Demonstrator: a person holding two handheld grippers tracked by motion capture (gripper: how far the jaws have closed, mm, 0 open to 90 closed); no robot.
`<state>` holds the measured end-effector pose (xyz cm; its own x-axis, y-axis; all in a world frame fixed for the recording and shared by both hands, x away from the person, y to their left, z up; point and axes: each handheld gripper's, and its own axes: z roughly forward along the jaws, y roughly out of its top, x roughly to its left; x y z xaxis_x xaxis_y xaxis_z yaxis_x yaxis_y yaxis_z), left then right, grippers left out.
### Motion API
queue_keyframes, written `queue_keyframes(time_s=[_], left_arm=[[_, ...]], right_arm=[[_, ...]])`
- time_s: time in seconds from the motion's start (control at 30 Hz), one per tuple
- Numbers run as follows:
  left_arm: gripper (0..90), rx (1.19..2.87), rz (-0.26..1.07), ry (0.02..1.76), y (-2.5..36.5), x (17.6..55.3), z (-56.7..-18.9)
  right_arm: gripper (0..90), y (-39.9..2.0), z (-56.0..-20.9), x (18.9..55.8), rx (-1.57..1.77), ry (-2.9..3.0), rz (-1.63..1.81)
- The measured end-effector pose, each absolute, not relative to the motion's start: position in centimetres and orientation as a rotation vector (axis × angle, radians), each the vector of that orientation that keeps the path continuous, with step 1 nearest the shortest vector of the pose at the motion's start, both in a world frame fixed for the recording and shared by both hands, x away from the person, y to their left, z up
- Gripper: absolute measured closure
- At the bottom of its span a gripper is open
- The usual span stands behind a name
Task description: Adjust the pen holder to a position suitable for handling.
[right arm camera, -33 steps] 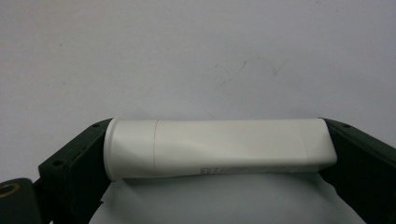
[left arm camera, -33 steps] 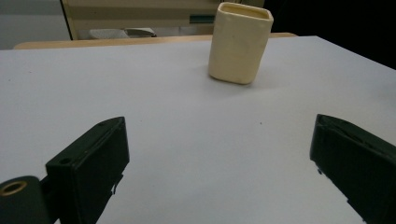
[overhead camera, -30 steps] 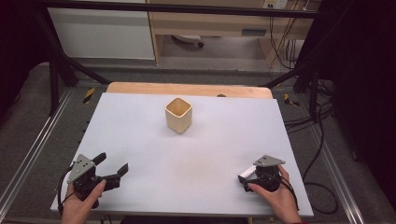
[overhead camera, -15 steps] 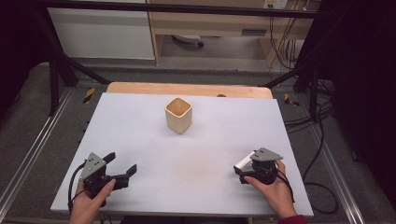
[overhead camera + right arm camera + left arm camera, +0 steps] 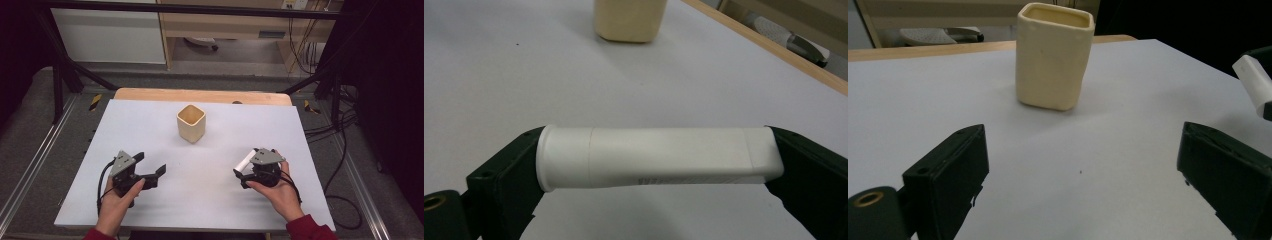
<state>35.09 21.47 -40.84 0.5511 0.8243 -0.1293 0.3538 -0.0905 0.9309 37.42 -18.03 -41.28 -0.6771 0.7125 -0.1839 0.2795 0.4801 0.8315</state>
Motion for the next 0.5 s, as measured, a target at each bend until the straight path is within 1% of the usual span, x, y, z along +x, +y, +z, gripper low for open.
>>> queue_keyframes(time_s=[0.2, 0.27, 0.5], left_arm=[[7.1, 1.659, 0.508, 0.992, 19.3, 36.3, -40.6], [7.1, 1.648, 0.481, 0.999, 19.1, 36.0, -40.7], [7.3, 1.656, 0.478, 0.997, 19.3, 35.2, -41.2]], right_arm=[[4.1, -15.6, -40.8, 37.4, 0.766, 2.223, 1.158], [4.1, -15.0, -40.9, 37.1, 0.76, 2.22, 1.179], [4.1, -12.9, -41.3, 35.9, 0.708, 2.249, 1.181]])
